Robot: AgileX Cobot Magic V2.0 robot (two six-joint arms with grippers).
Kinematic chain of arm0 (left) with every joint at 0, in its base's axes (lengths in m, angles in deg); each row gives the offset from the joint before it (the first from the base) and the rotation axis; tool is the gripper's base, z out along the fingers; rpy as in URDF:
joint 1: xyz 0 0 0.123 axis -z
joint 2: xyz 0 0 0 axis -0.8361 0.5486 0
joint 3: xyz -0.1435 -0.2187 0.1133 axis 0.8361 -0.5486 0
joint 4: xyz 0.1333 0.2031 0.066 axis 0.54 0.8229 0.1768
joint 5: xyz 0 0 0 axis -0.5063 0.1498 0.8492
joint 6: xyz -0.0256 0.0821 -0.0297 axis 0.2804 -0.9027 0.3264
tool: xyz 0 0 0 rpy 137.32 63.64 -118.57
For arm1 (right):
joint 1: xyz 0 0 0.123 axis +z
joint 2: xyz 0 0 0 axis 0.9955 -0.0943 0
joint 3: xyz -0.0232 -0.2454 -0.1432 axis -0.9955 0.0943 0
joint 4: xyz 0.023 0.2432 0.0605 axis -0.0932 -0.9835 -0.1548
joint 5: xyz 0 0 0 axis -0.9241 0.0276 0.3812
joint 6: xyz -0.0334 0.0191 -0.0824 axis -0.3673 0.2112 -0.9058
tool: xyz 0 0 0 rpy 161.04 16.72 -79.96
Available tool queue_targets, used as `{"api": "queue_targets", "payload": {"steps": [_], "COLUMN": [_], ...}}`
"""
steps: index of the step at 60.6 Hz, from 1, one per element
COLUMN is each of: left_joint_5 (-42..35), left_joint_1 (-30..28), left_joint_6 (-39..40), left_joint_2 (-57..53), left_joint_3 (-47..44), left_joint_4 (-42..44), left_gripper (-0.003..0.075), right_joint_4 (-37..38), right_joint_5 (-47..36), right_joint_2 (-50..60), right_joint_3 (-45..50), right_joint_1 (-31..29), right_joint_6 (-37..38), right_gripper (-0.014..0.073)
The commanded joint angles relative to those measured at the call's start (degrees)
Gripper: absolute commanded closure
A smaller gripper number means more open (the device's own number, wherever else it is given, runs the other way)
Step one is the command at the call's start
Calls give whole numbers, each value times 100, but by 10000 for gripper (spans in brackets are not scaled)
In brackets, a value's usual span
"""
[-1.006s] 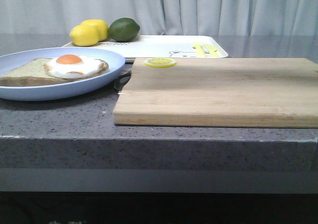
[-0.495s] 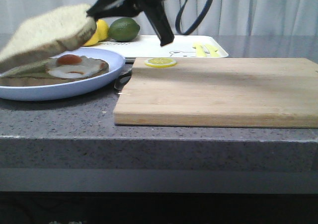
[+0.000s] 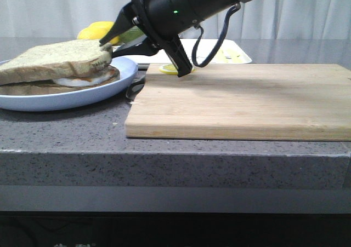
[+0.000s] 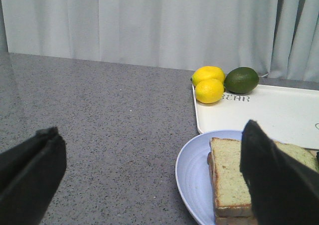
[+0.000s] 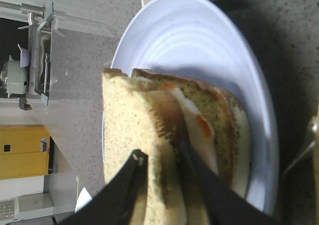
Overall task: Place bread and move sandwich to tray
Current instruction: 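Lower the bread onto the egg and open the right gripper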
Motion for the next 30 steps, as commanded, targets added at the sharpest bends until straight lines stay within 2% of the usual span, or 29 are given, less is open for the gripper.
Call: {"api": "queue_targets", "payload": {"steps": [1, 5, 18, 30], "left_joint_5": [-469, -469, -469, -469], "left_joint_1": [-4, -4, -4, -4], "left_joint_6": [66, 66, 66, 66], "left_joint_2": [74, 74, 74, 74], "left_joint_3": [171, 171, 171, 171], "left_joint_4": [-5, -5, -5, -5], "left_gripper": [29, 28, 29, 29], "right_joint_4": [-109, 14, 853, 2591], "right_joint_5": [143, 207, 903, 1537], "right_joint_2": [458, 545, 1093, 1865], "right_joint_3": [-145, -134, -132, -132], "right_joint_1": [-108, -199, -695, -1225], "right_joint_6": [-109, -109, -109, 177], "right_gripper": [193, 153, 164, 299]}}
